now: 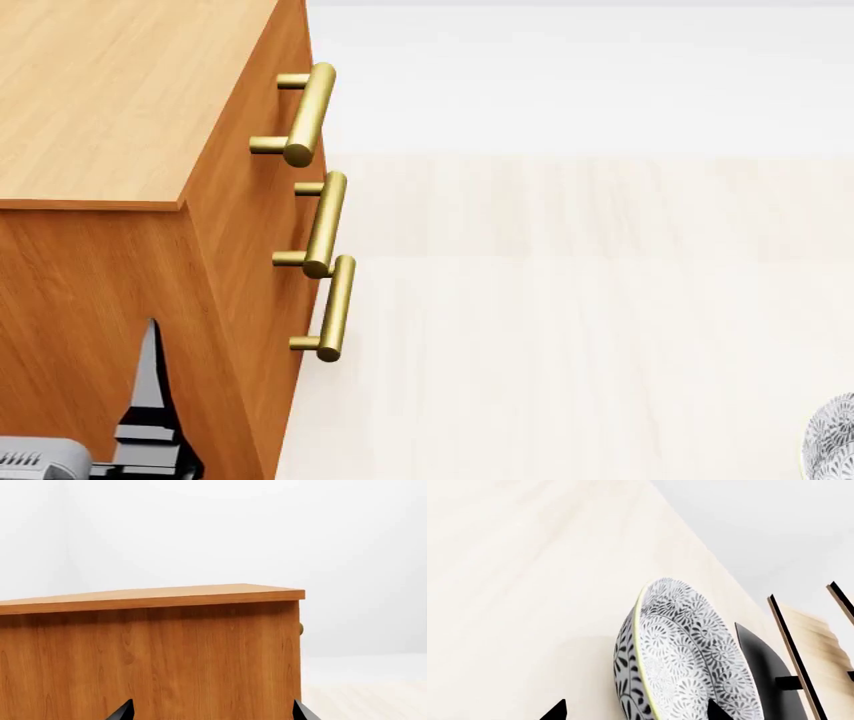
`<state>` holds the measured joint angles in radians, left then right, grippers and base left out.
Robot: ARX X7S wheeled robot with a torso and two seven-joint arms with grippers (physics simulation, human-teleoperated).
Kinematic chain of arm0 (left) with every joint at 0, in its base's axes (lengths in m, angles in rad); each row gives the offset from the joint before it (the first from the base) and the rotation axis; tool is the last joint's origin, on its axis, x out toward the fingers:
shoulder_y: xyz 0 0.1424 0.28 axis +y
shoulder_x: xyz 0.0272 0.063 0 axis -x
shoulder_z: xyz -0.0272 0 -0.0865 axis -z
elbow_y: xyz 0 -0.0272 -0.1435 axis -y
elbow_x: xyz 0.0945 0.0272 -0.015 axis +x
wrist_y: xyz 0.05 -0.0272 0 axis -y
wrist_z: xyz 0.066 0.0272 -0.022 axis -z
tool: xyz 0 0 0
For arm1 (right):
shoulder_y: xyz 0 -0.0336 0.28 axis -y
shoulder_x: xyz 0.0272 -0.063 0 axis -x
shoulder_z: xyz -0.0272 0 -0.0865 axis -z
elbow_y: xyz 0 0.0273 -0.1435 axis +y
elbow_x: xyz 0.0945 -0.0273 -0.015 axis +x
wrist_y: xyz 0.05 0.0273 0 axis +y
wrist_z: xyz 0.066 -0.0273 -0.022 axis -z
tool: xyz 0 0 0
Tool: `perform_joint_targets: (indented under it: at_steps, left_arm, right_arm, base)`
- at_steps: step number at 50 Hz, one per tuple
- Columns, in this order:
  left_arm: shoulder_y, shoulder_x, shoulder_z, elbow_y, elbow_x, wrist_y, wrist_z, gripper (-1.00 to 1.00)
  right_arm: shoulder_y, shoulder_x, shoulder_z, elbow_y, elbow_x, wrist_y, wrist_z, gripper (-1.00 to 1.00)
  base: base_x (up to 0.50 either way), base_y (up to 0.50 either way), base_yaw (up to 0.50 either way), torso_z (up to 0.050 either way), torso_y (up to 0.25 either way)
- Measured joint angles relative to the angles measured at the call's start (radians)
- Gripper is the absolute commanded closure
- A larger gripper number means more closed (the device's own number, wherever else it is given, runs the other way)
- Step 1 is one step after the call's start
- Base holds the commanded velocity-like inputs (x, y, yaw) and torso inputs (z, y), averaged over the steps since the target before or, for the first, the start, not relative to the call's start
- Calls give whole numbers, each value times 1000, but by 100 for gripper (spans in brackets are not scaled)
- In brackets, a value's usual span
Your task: Close the top drawer of the cabinet and put the bowl on top of it.
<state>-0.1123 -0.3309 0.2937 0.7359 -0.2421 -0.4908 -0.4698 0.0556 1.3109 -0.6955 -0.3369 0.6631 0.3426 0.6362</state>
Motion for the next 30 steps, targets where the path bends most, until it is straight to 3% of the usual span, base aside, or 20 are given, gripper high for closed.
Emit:
perform_joint_targets:
  at_steps: [30]
  left_arm:
    - [-4,-5,9,-10,-5,7,-9,-100]
  right_arm:
    - [19,-44,-5,49,-24,2,-33,-100]
  base:
    - [0,0,0,0,0]
